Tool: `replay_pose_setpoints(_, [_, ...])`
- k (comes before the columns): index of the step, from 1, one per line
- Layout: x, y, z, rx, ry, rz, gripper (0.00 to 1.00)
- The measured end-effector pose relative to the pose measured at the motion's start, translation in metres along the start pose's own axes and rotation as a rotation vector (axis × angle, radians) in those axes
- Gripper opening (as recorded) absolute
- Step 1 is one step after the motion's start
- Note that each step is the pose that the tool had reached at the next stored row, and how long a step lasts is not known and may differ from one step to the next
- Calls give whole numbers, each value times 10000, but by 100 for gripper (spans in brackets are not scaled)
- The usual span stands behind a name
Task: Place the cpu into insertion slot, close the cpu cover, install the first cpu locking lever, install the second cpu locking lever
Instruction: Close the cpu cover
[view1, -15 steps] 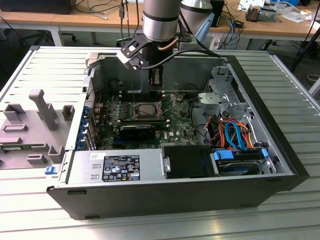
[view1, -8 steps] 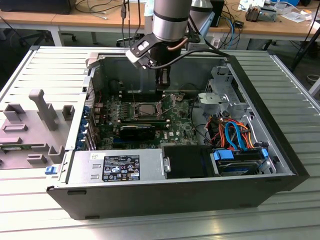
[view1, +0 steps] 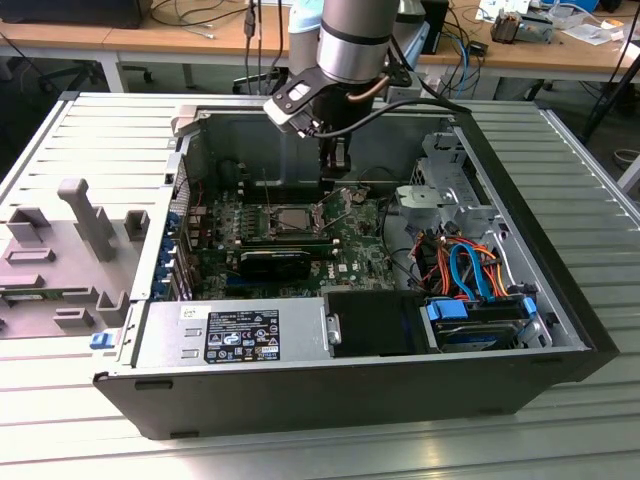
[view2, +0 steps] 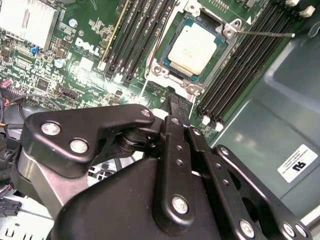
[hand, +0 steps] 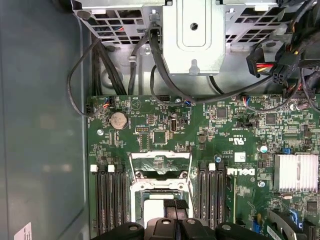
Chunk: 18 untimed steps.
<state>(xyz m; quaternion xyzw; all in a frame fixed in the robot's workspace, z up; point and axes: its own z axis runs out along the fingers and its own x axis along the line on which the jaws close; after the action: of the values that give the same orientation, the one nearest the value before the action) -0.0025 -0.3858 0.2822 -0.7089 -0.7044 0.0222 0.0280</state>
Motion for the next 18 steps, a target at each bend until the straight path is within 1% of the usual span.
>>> replay_pose_setpoints(3, [0,35,-3,38,11,-1,11])
replay_pose_setpoints(7, [1,102,-7,114,35,-2,11])
replay_pose_setpoints(9, [1,120,-8,134,39,-2,11])
replay_pose_setpoints(13, [1,180,-13,205,45,-1,11])
replay_pose_setpoints(15, [1,198,-12,230,73,-3,11])
replay_pose_setpoints(16, [2,213,-11,253,109,-6,11])
replay_pose_setpoints(17, [2,236,-9,285,142,-9,11])
replay_pose_setpoints(18, [3,268,-4,336,165,-10,11])
